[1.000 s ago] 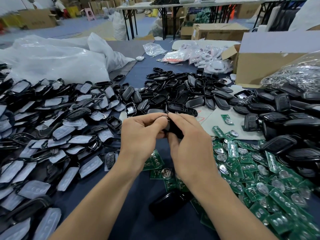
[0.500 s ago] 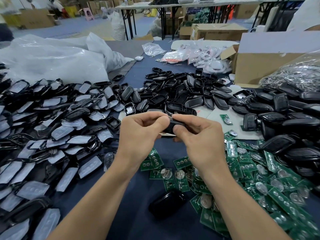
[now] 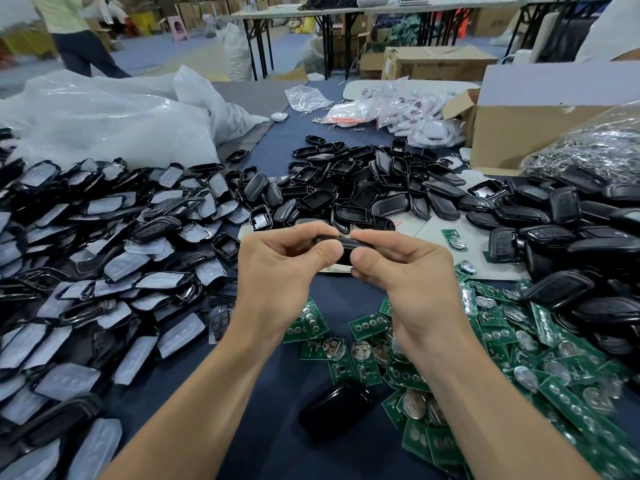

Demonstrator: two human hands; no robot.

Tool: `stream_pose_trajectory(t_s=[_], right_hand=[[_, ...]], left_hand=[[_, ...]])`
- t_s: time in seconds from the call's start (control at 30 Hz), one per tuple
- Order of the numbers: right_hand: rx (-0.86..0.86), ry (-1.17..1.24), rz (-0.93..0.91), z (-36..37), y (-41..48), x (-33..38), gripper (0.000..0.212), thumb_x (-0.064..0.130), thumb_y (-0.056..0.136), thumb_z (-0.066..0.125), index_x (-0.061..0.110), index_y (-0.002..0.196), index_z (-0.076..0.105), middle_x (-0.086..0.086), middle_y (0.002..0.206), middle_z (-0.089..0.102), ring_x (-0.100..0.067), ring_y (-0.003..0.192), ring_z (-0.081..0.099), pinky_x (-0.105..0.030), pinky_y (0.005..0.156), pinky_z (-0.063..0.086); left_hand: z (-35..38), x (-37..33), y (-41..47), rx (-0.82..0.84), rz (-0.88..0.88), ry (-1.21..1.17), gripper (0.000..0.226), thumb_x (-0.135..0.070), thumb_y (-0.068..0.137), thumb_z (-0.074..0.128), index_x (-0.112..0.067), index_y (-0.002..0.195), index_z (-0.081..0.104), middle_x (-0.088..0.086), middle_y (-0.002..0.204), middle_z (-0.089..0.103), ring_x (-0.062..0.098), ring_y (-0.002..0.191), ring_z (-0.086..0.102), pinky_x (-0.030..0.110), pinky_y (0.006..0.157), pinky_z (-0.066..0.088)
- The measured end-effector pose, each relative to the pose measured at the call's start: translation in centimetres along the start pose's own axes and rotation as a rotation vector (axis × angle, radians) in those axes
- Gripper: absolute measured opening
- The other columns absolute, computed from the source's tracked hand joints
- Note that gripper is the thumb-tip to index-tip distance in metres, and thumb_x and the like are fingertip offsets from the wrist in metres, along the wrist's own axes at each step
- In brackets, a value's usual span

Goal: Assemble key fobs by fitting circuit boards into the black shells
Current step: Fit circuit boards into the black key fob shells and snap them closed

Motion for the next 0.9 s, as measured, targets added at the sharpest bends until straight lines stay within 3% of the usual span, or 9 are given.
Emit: stream_pose_trajectory(t_s=[0.07, 0.17, 0.27, 0.47, 0.63, 0.8, 0.9], right_hand=[[-0.004, -0.032, -0.065, -0.1, -0.1, 0.8, 0.030, -0.009, 0.078, 0.079, 0.020, 0.082, 0.084, -0.008, 0.081, 0.080, -0.017, 0.072, 0.075, -0.024, 0.067, 0.057], [-0.007, -0.102, -0.157, -0.1, -0.2, 1.7, 0.035, -0.011, 0.077, 0.080, 0.023, 0.082, 0.084, -0.005, 0.083, 0.080, -0.020, 0.080, 0.078, -0.024, 0.071, 0.059], [0.012, -0.082, -0.165, 0.1, -0.2, 1.8, 0.037, -0.012, 0.073, 0.079, 0.024, 0.082, 0.084, -0.005, 0.085, 0.081, -0.021, 0.082, 0.078, -0.025, 0.073, 0.059], [0.032, -0.062, -0.162, 0.2, -0.1, 1.9, 0.031, -0.004, 0.068, 0.079, 0.023, 0.083, 0.084, -0.008, 0.086, 0.080, -0.025, 0.083, 0.077, -0.036, 0.078, 0.063], [0.043, -0.060, -0.164, 0.2, -0.2, 2.0, 0.029, 0.000, 0.065, 0.079, 0.023, 0.081, 0.084, -0.007, 0.085, 0.080, -0.022, 0.082, 0.077, -0.032, 0.075, 0.062], [0.044, -0.046, -0.165, 0.2, -0.1, 2.0, 0.028, 0.000, 0.066, 0.078, 0.022, 0.082, 0.084, -0.008, 0.086, 0.080, -0.025, 0.084, 0.077, -0.035, 0.077, 0.062], [0.035, 0.025, -0.130, 0.0, 0.0, 1.5, 0.031, -0.008, 0.067, 0.080, 0.019, 0.082, 0.084, -0.011, 0.087, 0.080, -0.026, 0.083, 0.077, -0.035, 0.077, 0.062]], left_hand=[[0.2, 0.0, 0.0, 0.011, -0.004, 0.023, 0.020, -0.007, 0.077, 0.082, -0.025, 0.084, 0.084, 0.018, 0.079, 0.075, 0.025, 0.074, 0.069, 0.033, 0.074, 0.059], [1.0, 0.4, -0.1, 0.069, -0.029, 0.030, 0.027, 0.002, 0.080, 0.081, -0.023, 0.090, 0.084, 0.007, 0.085, 0.080, 0.024, 0.083, 0.078, 0.030, 0.077, 0.061], [1.1, 0.1, -0.1, 0.077, 0.006, 0.012, 0.037, 0.011, 0.080, 0.079, -0.025, 0.091, 0.085, 0.004, 0.087, 0.081, 0.023, 0.085, 0.079, 0.028, 0.078, 0.061], [0.9, -0.2, 0.1, 0.059, 0.023, -0.056, 0.033, 0.014, 0.075, 0.079, -0.015, 0.090, 0.083, 0.010, 0.090, 0.081, 0.029, 0.089, 0.078, 0.034, 0.083, 0.063], [1.0, -0.5, -0.1, 0.071, 0.023, -0.107, 0.025, 0.004, 0.070, 0.080, -0.013, 0.089, 0.083, 0.010, 0.088, 0.081, 0.028, 0.087, 0.078, 0.031, 0.081, 0.062], [1.0, -0.3, -0.1, 0.073, 0.039, -0.090, 0.029, 0.010, 0.073, 0.079, -0.013, 0.089, 0.083, 0.008, 0.086, 0.081, 0.023, 0.084, 0.079, 0.026, 0.078, 0.061], [0.9, 0.1, 0.0, 0.067, 0.004, -0.120, 0.025, -0.002, 0.070, 0.083, -0.010, 0.094, 0.082, 0.011, 0.088, 0.080, 0.021, 0.083, 0.077, 0.024, 0.076, 0.059]])
Point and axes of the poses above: each hand's wrist, its own y-axis towards the middle knuckle, its own z-axis out of the palm, x = y × z, the point moved 10 cm from there along y, towards the middle knuckle
